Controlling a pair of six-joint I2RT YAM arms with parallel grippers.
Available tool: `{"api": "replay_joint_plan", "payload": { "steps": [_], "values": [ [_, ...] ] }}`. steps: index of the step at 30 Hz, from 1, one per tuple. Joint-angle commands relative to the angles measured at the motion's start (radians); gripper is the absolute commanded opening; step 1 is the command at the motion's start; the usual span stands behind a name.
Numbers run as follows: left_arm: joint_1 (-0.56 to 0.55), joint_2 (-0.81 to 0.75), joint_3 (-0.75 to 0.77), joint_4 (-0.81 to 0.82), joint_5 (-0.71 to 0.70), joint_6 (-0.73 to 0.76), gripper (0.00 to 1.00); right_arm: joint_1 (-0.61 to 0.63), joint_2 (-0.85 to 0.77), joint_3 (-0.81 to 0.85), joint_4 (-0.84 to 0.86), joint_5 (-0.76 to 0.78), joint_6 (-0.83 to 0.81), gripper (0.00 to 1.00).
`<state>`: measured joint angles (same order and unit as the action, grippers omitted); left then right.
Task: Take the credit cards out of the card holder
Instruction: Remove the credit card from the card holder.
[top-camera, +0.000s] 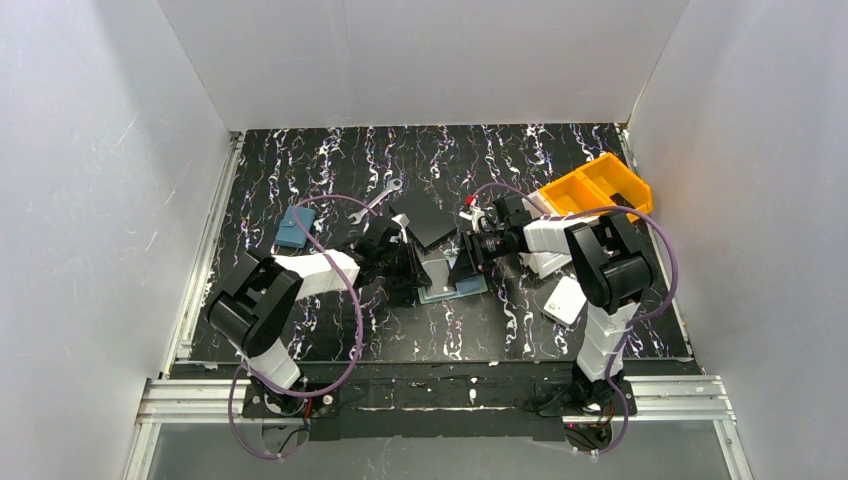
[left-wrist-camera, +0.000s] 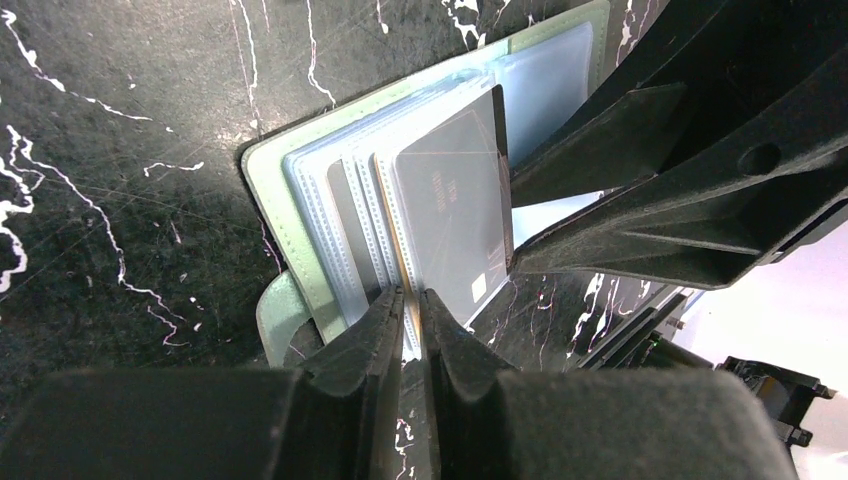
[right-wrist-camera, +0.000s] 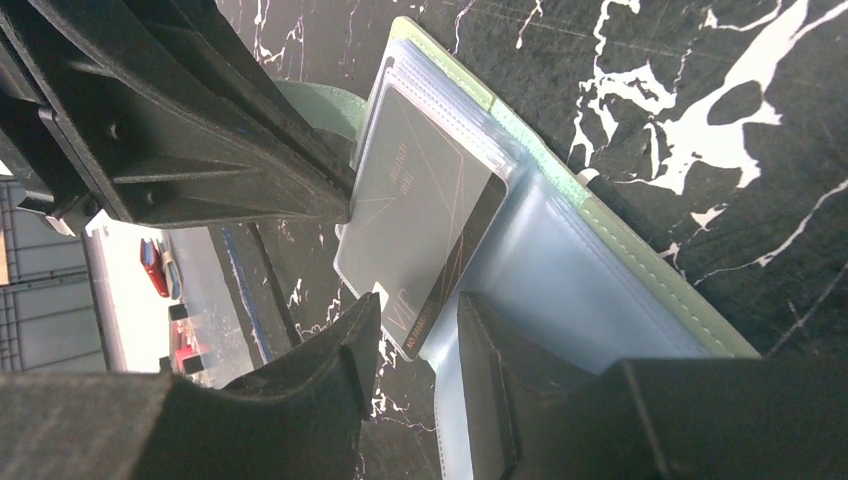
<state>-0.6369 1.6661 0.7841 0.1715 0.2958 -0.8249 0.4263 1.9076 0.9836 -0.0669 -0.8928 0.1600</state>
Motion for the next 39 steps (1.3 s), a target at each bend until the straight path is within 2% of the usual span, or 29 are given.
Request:
{"api": "replay_joint_plan", "payload": {
  "steps": [1, 5, 6, 8, 9, 21, 24, 29, 32, 39],
  "values": [
    [-0.001, 0.044, 0.007, -0.024, -0.014, 0.026, 0.1, -0.001, 0.033, -0.005, 0.029, 0.048, 0.025, 0.44],
    [-0.001, 0.057, 0.007, -0.03, -0.012, 0.034, 0.08, -0.003, 0.046, -0.011, 0.053, 0.035, 0.053, 0.42],
    [-0.001, 0.063, 0.007, -0.034, -0.011, 0.035, 0.07, -0.004, 0.053, -0.011, 0.057, 0.027, 0.062, 0.37],
    [0.002, 0.06, -0.002, -0.053, -0.041, 0.037, 0.05, -0.022, 0.053, -0.017, 0.058, 0.007, 0.078, 0.06],
    [0.008, 0.062, -0.004, -0.059, -0.045, 0.037, 0.05, -0.033, 0.049, -0.021, 0.079, -0.005, 0.082, 0.01],
    [0.081, 0.019, -0.033, -0.1, -0.032, 0.087, 0.03, -0.106, 0.006, -0.049, 0.114, -0.038, 0.086, 0.01],
    [0.082, -0.028, -0.038, -0.071, 0.014, 0.101, 0.06, -0.106, -0.001, -0.051, 0.119, -0.053, 0.082, 0.01],
    [0.082, -0.138, -0.076, -0.005, 0.083, 0.092, 0.2, -0.106, -0.032, -0.08, 0.233, -0.164, 0.14, 0.01],
    [0.082, -0.187, -0.091, 0.016, 0.106, 0.07, 0.22, -0.106, -0.055, -0.116, 0.347, -0.217, 0.22, 0.01],
    [0.08, -0.174, -0.121, 0.164, 0.207, -0.022, 0.27, -0.106, -0.05, -0.124, 0.397, -0.252, 0.26, 0.01]
  ]
}}
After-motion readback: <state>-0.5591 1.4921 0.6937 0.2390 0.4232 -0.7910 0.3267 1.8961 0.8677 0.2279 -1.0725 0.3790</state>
